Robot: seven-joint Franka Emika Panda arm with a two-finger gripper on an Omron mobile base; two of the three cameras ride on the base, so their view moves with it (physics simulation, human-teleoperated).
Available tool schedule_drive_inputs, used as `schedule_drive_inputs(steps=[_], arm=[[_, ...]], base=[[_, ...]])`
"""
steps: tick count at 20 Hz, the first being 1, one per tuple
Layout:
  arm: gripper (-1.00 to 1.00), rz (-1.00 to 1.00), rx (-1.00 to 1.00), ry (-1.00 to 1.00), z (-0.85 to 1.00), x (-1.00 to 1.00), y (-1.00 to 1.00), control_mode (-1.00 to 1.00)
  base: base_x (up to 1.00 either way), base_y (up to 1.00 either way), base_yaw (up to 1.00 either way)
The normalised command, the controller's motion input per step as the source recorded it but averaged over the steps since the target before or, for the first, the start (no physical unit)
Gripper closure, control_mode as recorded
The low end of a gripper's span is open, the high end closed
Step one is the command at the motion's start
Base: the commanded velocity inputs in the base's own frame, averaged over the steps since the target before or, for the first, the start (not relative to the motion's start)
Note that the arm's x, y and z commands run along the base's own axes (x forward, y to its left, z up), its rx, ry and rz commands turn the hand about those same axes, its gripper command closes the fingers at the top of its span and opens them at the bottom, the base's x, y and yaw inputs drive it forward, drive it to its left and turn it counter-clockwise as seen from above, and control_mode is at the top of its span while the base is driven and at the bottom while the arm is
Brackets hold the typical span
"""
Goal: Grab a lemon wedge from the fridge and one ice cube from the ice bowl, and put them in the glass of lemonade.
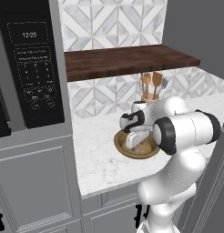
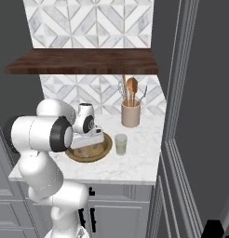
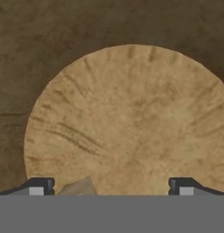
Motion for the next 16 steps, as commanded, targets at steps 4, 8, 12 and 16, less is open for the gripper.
schedule_drive_inputs(steps=[4, 8, 12, 16], arm=[[-1.00, 0.00, 0.03, -0.10, 0.04, -0.01, 0.00, -1.00], [-1.00, 0.00, 0.00, -0.03, 0.11, 0.00, 0.00, -1.00], [-1.00, 0.00, 0.00, 0.04, 0.14, 0.00, -0.04, -1.00], [-1.00, 0.00, 0.00, 0.03, 0.17, -0.05, -0.04, -1.00]], base=[[0.00, 0.00, 0.00], [0.00, 0.00, 0.00], [0.00, 0.00, 0.00], [0.00, 0.00, 0.00]])
